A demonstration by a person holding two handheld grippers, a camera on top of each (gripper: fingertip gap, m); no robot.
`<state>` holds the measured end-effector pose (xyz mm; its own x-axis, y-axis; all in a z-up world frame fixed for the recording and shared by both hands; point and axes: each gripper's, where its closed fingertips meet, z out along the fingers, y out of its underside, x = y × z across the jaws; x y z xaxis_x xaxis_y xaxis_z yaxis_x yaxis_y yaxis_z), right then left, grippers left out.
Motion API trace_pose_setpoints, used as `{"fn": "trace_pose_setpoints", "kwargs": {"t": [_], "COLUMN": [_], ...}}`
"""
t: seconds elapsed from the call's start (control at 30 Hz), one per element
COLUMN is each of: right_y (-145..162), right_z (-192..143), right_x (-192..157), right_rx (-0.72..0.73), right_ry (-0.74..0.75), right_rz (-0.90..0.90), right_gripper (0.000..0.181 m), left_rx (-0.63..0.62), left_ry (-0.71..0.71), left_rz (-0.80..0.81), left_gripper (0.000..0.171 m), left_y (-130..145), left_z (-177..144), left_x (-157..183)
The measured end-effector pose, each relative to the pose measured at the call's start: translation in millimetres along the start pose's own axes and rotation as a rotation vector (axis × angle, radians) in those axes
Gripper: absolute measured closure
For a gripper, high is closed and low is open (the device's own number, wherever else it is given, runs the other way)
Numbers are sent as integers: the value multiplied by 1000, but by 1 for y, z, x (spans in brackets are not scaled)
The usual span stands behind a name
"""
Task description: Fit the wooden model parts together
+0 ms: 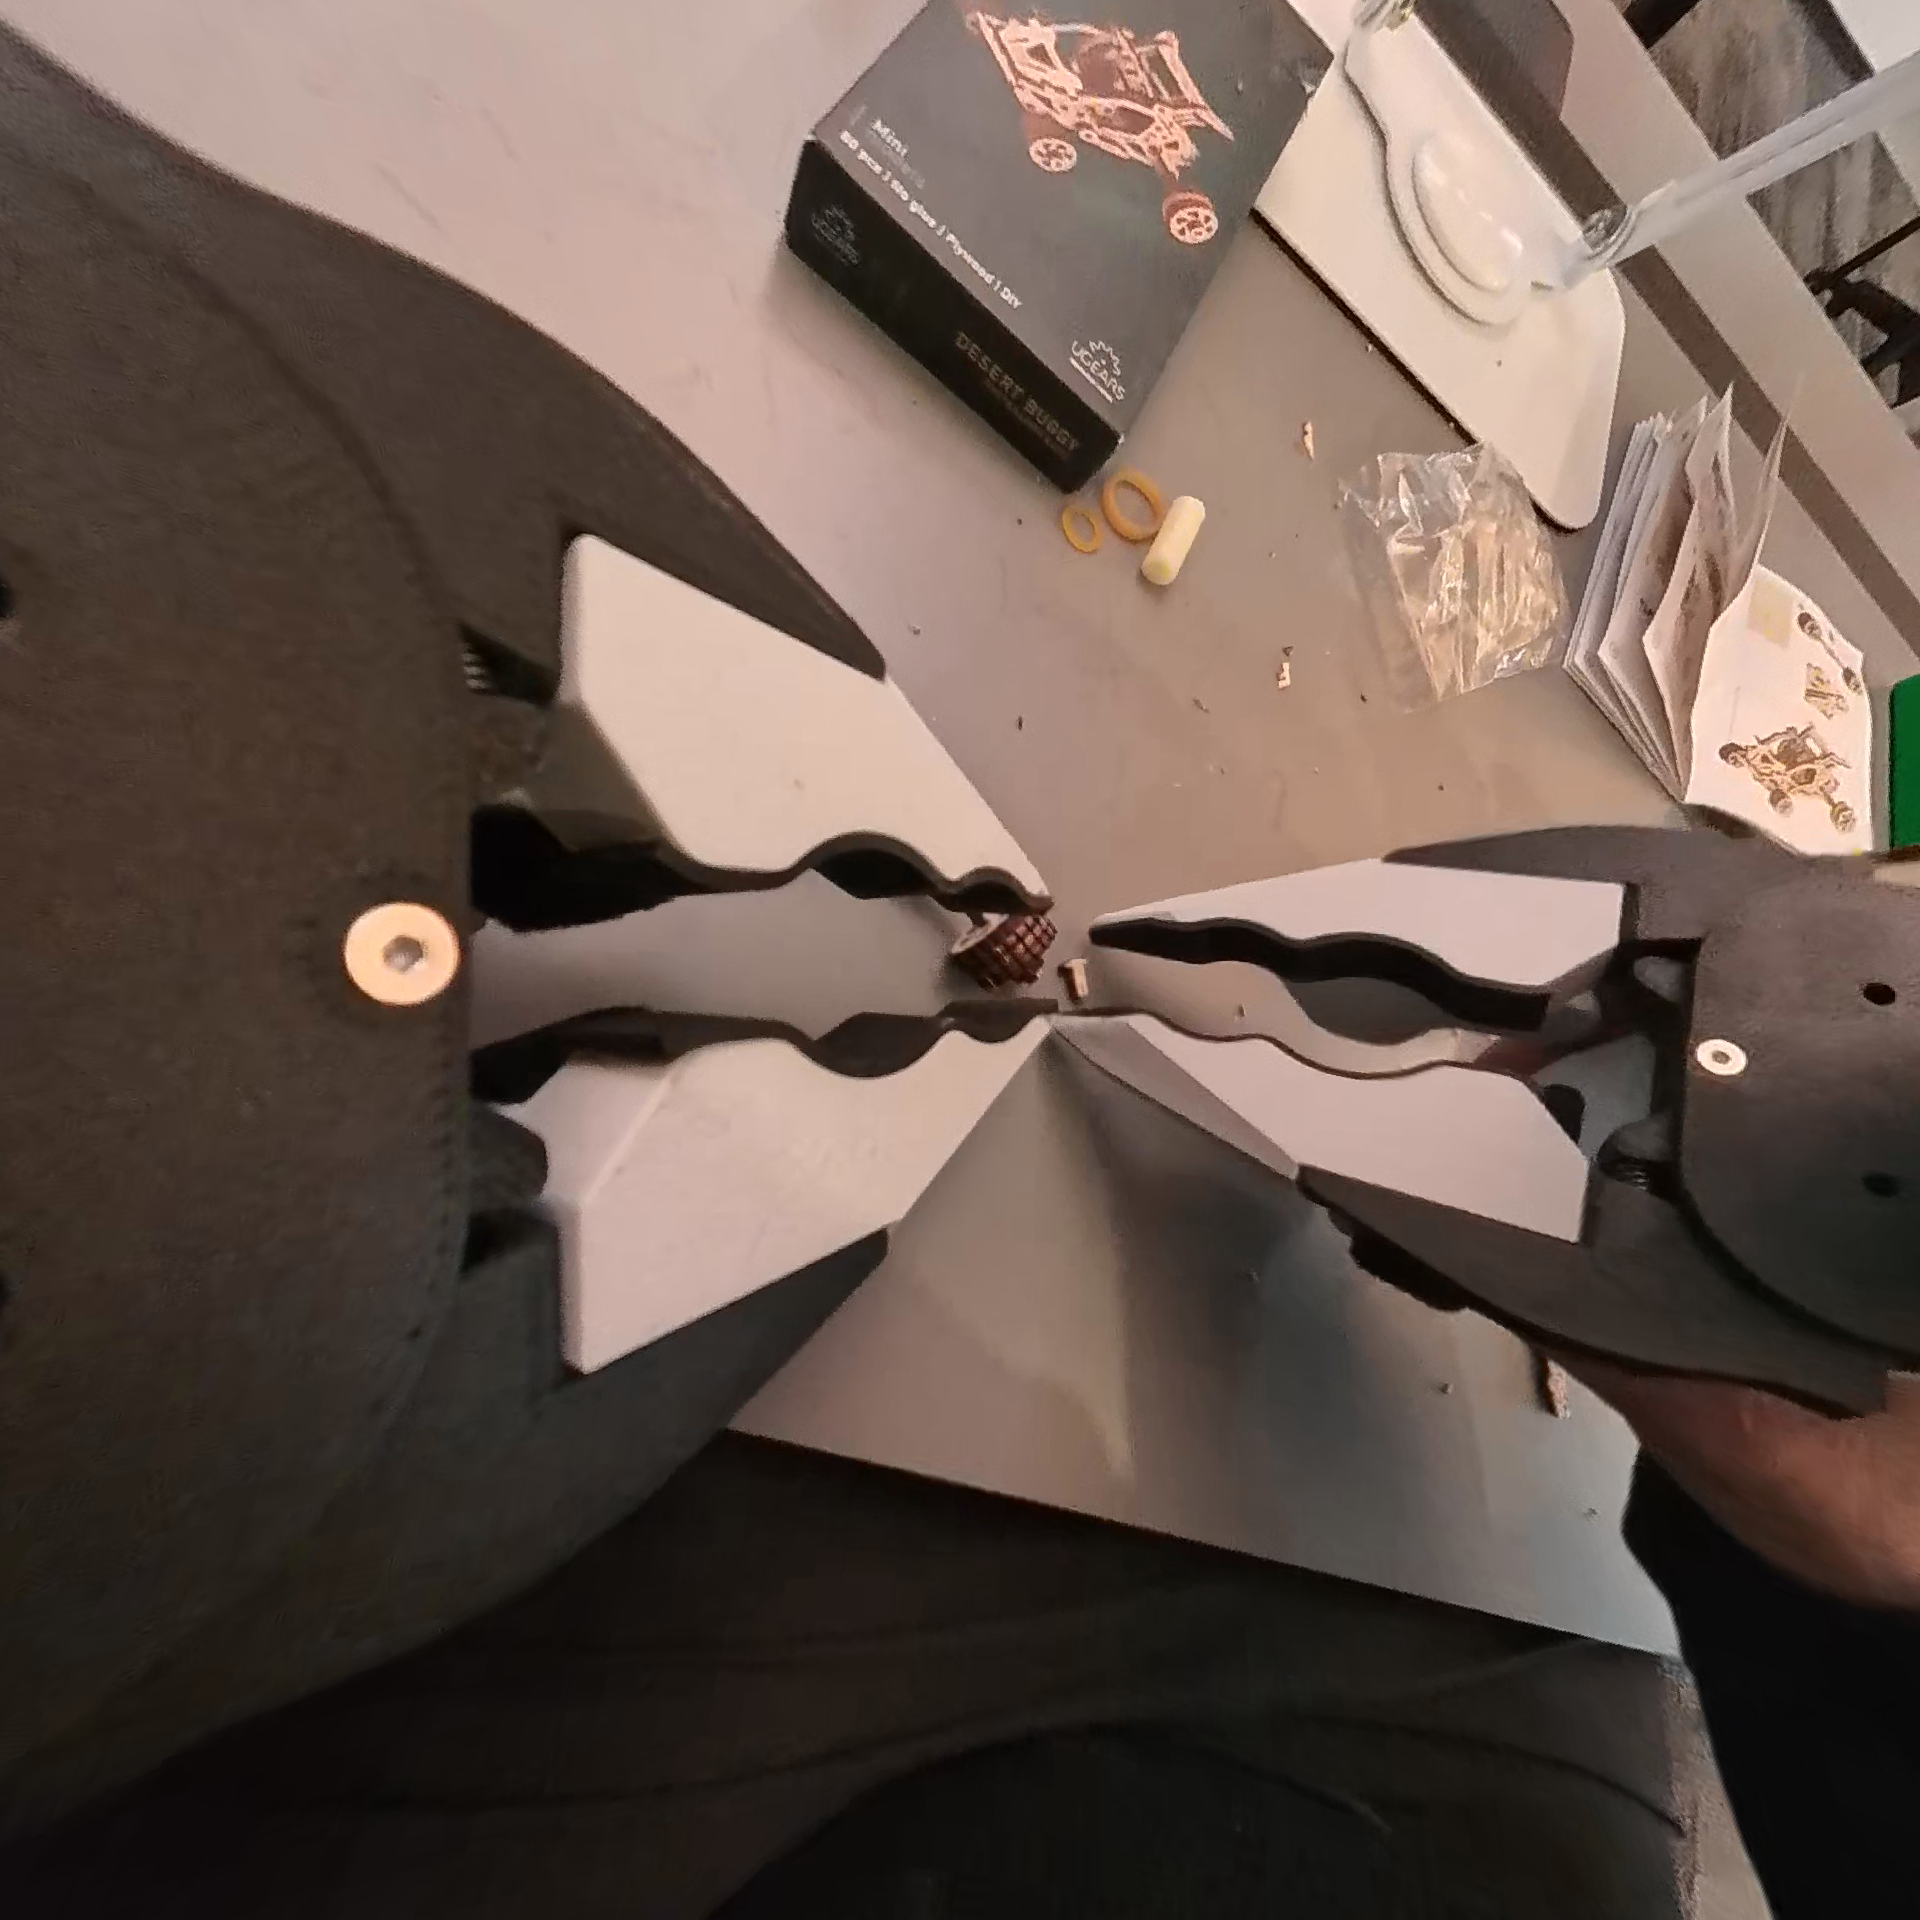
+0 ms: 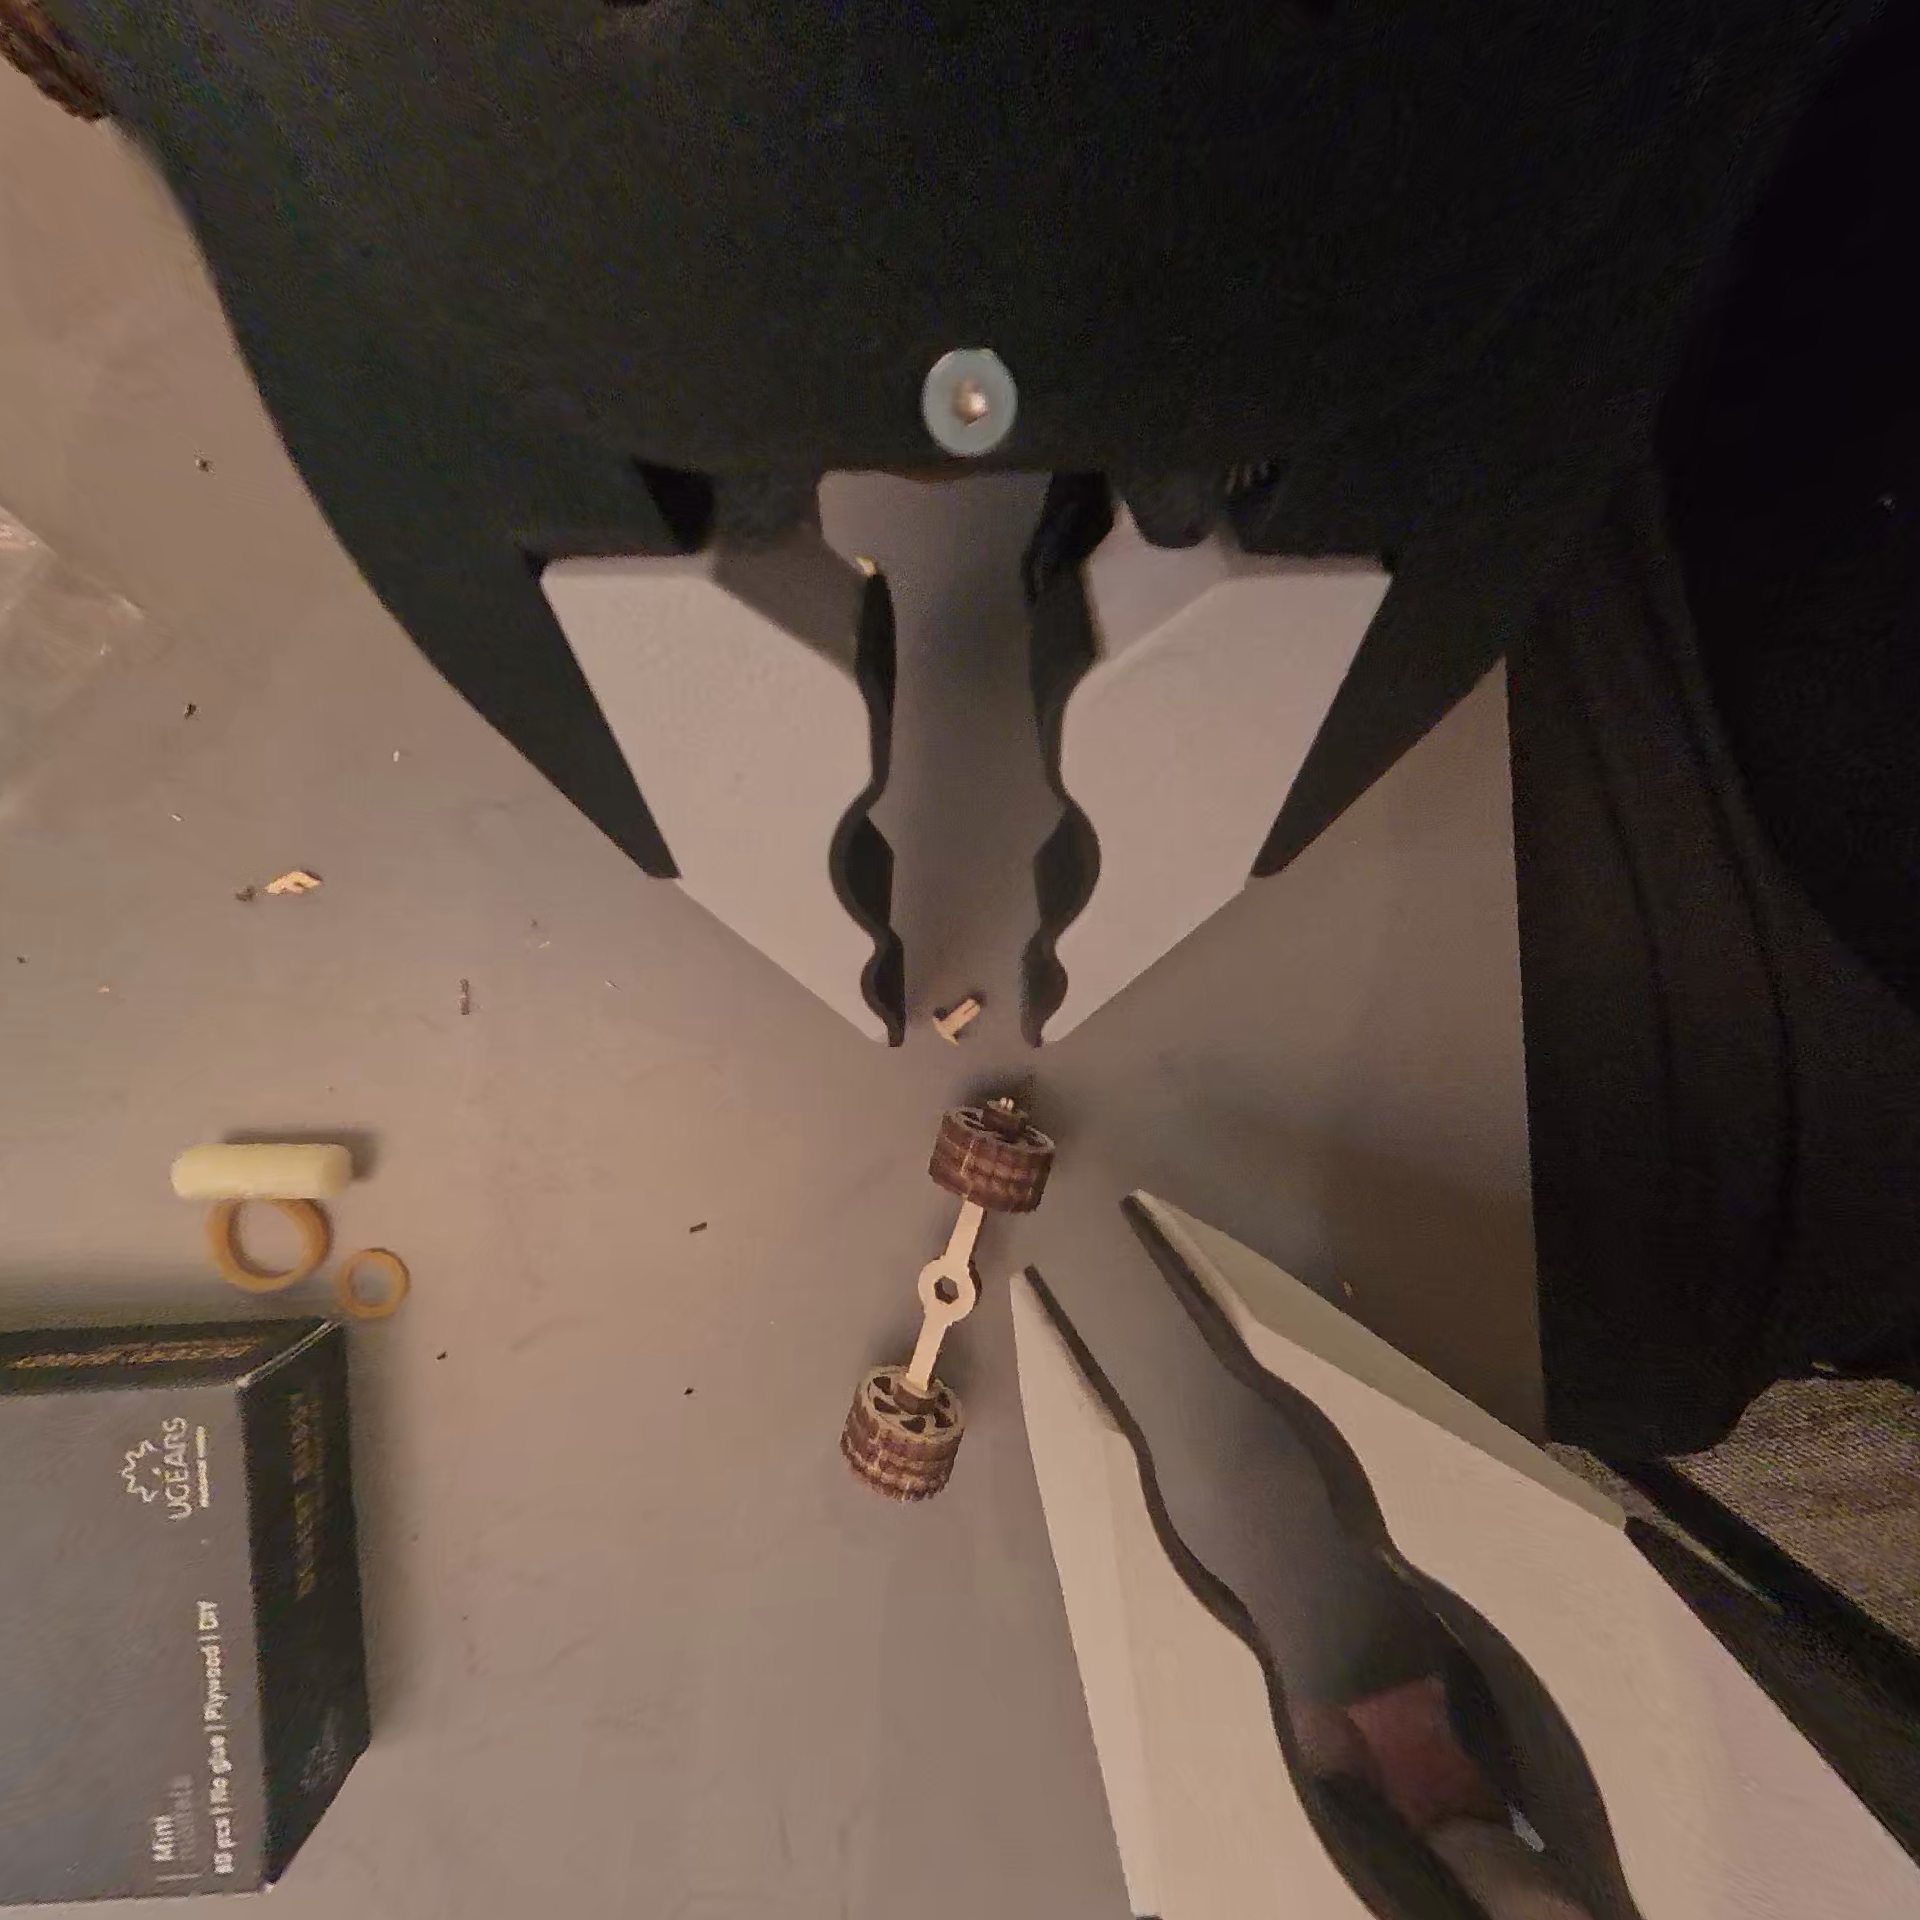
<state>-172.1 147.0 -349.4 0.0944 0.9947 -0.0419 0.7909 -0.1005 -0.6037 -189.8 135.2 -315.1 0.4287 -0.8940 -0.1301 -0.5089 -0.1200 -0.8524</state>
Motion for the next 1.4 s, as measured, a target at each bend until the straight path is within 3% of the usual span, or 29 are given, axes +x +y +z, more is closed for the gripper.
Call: {"fn": "trace_pose_setpoints", "kwargs": {"t": [0.1, 0.27, 0.5, 0.6, 0.8, 1.2, 1.4], "right_y": [3, 3, -34, -42, -49, -49, -45], "right_z": [2, -3, -51, -70, -88, -100, -98], "right_x": [4, 2, -19, -27, -42, -50, -52], "right_rx": [-7, 42, 359, 413, 418, 400, 360], "right_ry": [57, 25, -358, -508, -693, -864, -871], "right_rz": [39, 117, 397, 428, 413, 500, 522], "right_gripper": [177, 179, 179, 179, 179, 179, 179], "left_rx": [1, 14, 87, 108, 137, 194, 165], "left_ry": [-2, -4, -52, 18, 63, 11, 2], "left_rz": [-10, 2, 208, 352, 477, 576, 610], "left_gripper": [159, 158, 156, 160, 167, 169, 171], "left_y": [1, -3, -34, -48, -71, -82, -80], "left_z": [0, 2, 0, -5, -11, -15, -13], "left_x": [0, 0, 6, 21, 29, 40, 43]}}
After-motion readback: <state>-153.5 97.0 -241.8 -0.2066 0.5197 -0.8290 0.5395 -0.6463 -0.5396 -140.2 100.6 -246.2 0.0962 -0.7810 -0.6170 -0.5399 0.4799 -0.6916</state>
